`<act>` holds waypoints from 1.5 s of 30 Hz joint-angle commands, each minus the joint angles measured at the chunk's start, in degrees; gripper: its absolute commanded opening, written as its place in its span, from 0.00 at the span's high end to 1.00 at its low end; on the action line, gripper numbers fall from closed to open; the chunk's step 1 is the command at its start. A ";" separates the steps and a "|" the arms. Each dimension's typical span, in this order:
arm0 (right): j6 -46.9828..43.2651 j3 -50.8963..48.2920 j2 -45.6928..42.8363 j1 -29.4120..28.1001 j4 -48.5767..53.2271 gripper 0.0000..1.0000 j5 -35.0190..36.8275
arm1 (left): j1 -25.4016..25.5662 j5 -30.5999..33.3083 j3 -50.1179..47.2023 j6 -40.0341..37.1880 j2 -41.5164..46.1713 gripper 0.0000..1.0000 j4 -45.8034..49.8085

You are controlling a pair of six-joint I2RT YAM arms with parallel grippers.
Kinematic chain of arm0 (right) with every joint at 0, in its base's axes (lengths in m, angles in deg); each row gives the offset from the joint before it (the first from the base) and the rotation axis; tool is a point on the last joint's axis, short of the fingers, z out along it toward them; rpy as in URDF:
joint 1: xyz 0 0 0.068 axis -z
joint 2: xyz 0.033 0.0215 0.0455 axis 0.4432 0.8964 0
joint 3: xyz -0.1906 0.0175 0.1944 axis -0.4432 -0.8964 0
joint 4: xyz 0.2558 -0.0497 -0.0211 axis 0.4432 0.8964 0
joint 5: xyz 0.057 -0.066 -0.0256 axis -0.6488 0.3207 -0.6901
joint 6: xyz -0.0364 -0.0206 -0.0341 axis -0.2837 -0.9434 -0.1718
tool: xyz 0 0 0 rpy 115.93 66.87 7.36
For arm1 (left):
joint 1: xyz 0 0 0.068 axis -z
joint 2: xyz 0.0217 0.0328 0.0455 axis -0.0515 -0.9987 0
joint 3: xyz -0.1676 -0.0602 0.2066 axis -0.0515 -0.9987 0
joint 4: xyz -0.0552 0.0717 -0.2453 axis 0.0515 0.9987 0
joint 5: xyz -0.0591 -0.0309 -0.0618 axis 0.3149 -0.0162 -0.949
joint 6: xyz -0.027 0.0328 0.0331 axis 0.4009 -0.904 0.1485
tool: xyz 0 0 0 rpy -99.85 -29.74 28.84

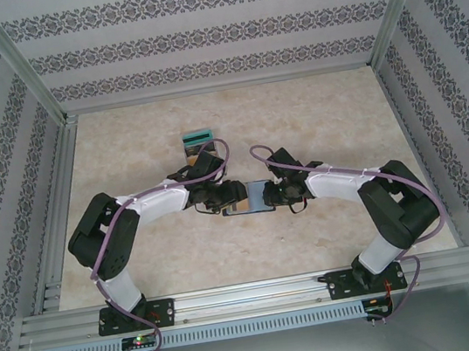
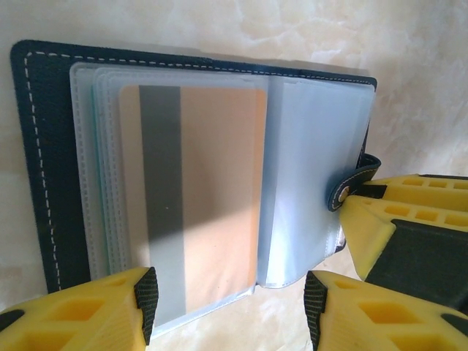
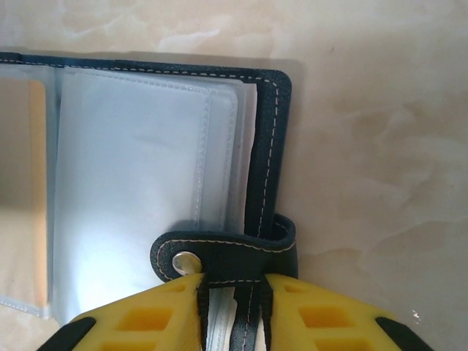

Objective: Take the credit cards out of the card holder

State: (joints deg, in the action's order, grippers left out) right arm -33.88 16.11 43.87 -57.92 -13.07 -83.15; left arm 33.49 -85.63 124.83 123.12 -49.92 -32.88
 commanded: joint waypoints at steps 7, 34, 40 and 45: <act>0.47 -1.64 1.50 -0.11 0.57 0.71 -1.38 | 0.91 4.34 0.51 -1.12 1.15 0.43 3.24; 0.73 -1.64 1.61 -0.77 0.47 0.72 -1.92 | 0.97 0.47 1.18 -0.66 -3.62 0.43 1.47; 0.82 -1.64 1.70 -0.80 0.39 0.72 -1.97 | 0.99 -2.31 0.62 -0.20 -2.58 0.42 -1.95; 0.82 -1.55 1.92 -0.90 0.41 0.72 -2.00 | 0.99 -5.08 0.16 0.32 -1.67 0.42 -5.51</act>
State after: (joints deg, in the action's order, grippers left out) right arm -33.68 15.85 43.93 -57.94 -13.85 -83.30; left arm 33.69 -85.82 125.36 122.99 -51.69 -33.19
